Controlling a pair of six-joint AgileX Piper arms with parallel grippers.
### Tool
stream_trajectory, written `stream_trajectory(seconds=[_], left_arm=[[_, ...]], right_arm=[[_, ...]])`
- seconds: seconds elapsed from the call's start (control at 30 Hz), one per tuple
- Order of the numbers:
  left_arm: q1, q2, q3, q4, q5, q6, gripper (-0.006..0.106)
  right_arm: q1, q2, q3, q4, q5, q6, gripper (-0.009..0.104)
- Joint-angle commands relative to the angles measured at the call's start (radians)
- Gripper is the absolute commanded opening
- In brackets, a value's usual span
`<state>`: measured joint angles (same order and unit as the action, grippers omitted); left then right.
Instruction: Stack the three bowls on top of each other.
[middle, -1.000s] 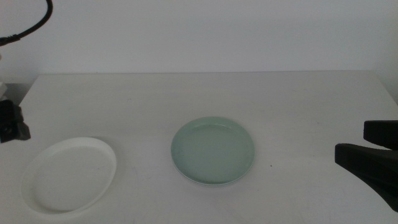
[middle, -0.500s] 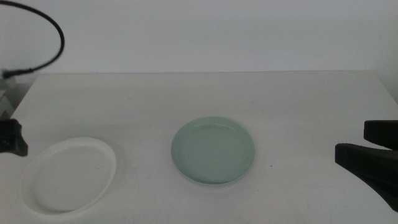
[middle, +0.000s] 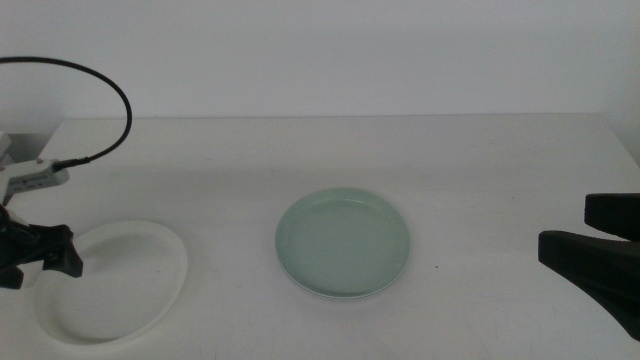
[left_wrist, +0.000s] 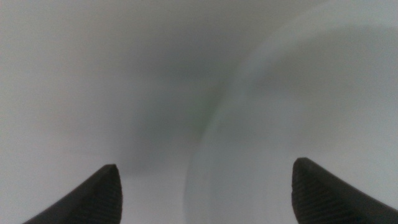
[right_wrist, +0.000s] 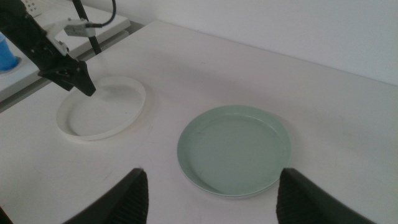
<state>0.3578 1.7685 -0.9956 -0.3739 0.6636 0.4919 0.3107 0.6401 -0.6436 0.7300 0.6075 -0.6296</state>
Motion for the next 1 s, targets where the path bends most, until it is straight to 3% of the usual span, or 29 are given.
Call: stream_trajectory(seconds=[0.0,0.13,0.47,0.7,0.97], left_arm=[[0.002,-0.017,-0.029,-0.033,-0.039,0.007,0.105],[0.002,0.008,-0.029,-0.033,-0.042,0.006,0.093],[0.002,0.014,-0.027,-0.061,0.007,0.006,0.003],[-0.051,-0.096,-0.062,-0.138,0.04,-0.008,0.0],[-0.311,-0.122,-0.317,-0.134,0.157,-0.254,0.0]], right_arm=[[-0.007,0.001,-0.023,0.02,-0.051,-0.012,0.052],[-0.007,0.001,-0.023,0.02,-0.051,-0.012,0.052],[-0.007,0.001,-0.023,0.02,-0.051,-0.012,0.052],[-0.007,0.001,-0.023,0.02,-0.051,-0.011,0.052],[-0.007,0.001,-0.023,0.02,-0.051,-0.011,0.052]])
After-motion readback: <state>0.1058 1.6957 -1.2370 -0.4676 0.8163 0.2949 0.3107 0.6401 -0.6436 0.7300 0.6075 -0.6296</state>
